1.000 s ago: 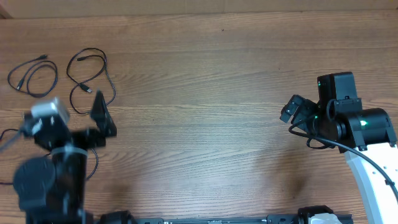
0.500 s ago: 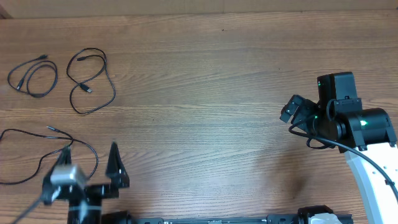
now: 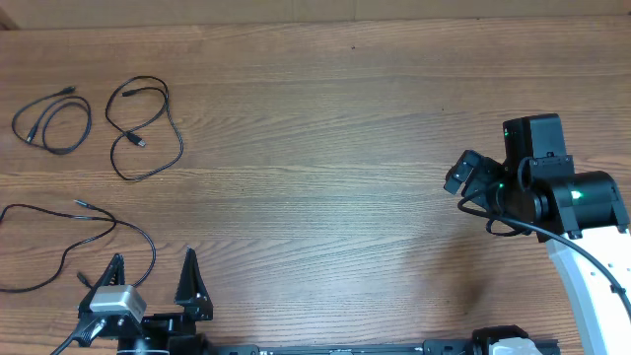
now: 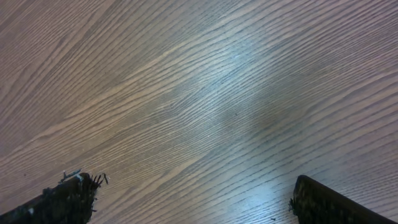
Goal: Untangle cables
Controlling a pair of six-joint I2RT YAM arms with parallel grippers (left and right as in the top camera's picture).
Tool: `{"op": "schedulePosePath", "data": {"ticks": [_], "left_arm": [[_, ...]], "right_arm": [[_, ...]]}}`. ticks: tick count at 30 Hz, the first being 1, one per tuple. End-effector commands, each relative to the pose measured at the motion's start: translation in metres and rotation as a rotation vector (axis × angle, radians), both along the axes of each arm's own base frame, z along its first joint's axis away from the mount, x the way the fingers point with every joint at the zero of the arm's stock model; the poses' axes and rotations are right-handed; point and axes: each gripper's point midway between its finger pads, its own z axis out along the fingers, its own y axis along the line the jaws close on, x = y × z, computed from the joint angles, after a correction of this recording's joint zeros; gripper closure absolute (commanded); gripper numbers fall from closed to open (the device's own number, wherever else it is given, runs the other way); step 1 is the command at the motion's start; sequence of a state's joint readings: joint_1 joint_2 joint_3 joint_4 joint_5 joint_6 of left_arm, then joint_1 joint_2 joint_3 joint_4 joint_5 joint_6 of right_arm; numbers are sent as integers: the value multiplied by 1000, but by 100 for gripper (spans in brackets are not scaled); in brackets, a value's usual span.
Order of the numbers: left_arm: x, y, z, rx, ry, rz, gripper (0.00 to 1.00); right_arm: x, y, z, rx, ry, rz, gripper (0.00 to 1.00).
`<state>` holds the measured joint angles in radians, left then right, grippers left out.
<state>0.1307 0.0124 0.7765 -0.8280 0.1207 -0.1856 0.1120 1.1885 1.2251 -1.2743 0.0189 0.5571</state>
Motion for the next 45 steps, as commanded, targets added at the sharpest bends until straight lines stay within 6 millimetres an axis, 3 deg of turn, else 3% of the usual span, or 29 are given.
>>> {"op": "schedulePosePath", "data": {"ticks": [1,15,19,28,34,45], "left_arm": [[-2,-1,-2,-18,6,-2,0],[-5,-2,-29,-55,117,-4,0],[-9,-4,-46,-67,191,-9,0],[-6,-12,-57,-75,220,-60,0],[17,-22,-75,-67,219,-145,0],[74,-25,-132,-58,180,-166,0]], "right_arm": [[4,-3,8,-8,-28,-10,0],[4,-3,8,-8,-28,-10,0],[4,-3,8,-8,-28,-10,0],[4,-3,8,-8,-28,-10,0],[4,-3,8,-8,-28,-10,0],[4,-3,8,-8,-28,-10,0]]}}
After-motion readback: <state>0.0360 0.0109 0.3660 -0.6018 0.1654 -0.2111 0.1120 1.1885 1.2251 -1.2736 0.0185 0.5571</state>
